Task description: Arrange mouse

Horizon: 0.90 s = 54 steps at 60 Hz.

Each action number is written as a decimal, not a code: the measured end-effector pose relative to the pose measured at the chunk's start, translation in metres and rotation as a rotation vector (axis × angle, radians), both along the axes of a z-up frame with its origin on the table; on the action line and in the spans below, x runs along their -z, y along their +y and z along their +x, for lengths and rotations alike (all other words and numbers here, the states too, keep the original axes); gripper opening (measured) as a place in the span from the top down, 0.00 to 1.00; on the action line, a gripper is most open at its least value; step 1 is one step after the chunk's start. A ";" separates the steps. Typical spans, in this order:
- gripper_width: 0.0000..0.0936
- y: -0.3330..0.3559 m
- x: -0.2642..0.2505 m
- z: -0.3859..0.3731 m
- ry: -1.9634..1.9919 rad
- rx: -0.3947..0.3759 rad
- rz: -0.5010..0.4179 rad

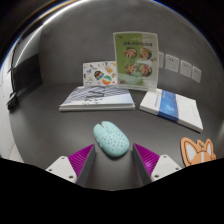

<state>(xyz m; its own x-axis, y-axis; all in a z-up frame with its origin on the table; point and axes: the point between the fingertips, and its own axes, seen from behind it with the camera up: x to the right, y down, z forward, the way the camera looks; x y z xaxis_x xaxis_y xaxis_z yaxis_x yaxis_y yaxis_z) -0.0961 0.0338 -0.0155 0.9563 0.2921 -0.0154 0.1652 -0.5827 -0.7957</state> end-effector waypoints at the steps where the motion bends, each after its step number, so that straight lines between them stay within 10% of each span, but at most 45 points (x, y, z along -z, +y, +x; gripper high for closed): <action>1: 0.16 0.005 0.000 -0.001 0.003 0.001 -0.003; 32: 0.59 0.061 -0.006 -0.005 0.020 0.030 -0.065; 43: 0.58 0.015 -0.145 0.042 0.103 0.008 0.257; 54: 0.58 -0.045 -0.203 0.210 0.055 0.203 0.407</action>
<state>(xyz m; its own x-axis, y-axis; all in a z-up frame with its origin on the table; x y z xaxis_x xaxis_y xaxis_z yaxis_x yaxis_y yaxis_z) 0.1135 -0.0110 0.1873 0.9957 0.0917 0.0098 0.0313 -0.2366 -0.9711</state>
